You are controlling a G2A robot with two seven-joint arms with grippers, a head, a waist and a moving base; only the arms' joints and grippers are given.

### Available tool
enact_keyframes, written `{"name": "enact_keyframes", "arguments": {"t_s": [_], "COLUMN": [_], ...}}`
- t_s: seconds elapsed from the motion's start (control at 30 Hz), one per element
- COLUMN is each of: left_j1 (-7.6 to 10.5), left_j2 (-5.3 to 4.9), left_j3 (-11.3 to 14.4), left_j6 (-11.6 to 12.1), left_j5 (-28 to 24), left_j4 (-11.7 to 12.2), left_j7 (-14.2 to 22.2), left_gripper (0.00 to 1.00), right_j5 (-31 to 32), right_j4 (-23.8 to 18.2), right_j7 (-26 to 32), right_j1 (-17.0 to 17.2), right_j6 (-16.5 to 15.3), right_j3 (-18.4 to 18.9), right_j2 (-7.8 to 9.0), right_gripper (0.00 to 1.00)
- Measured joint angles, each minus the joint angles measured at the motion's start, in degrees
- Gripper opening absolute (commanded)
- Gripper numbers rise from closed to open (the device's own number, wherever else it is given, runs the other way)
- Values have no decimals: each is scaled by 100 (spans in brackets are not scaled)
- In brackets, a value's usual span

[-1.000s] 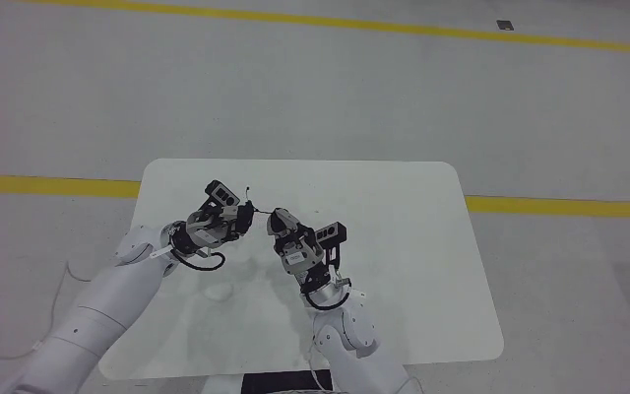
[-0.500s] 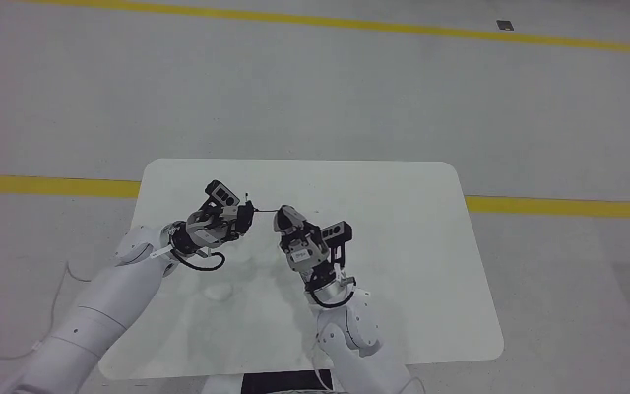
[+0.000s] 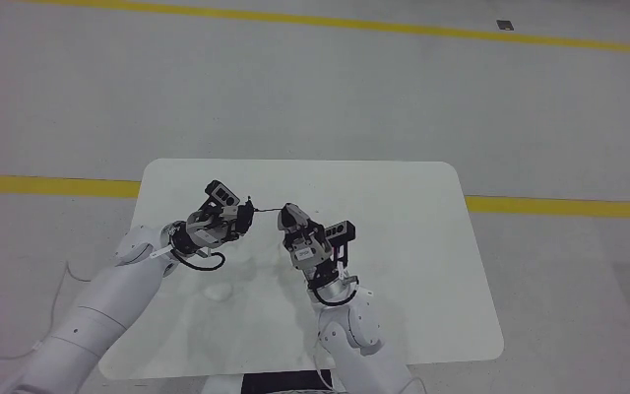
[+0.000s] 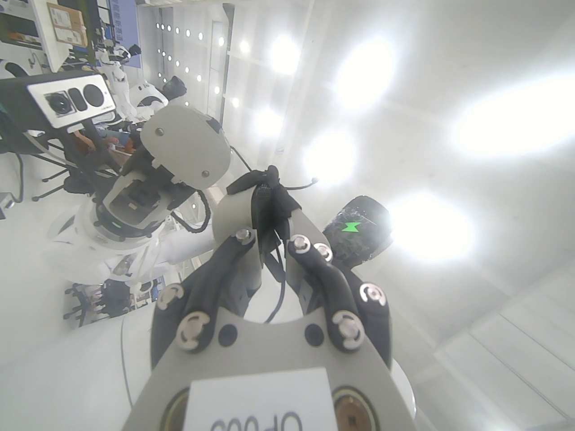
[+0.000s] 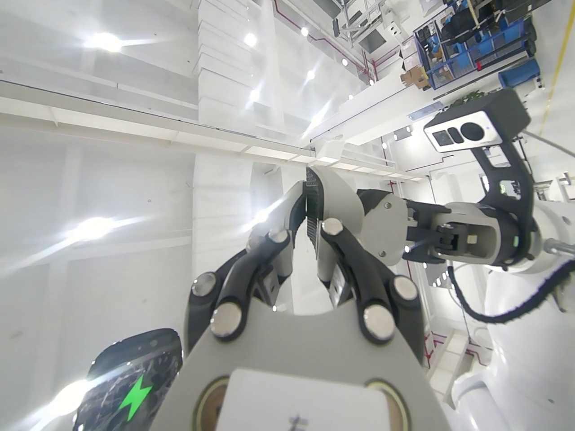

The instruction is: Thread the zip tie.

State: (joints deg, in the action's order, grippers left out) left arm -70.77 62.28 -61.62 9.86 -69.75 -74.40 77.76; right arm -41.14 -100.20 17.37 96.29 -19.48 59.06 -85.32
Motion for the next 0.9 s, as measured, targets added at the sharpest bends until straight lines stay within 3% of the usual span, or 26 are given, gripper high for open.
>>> {"name": "enact_keyframes", "arguments": {"t_s": [0.9], "left_j1": [0], "left_j2": [0], "left_j3": [0], "left_j6": [0], "left_j5": [0], "left_j4": [0], "left_j7": [0], "left_gripper": [0], "right_j5": [9], "right_j4": [-20], "right_j7": [29], "right_j1": [65], "right_j6": [0], "right_j3": [131], "right_j2": [-42], "right_gripper": [0]}}
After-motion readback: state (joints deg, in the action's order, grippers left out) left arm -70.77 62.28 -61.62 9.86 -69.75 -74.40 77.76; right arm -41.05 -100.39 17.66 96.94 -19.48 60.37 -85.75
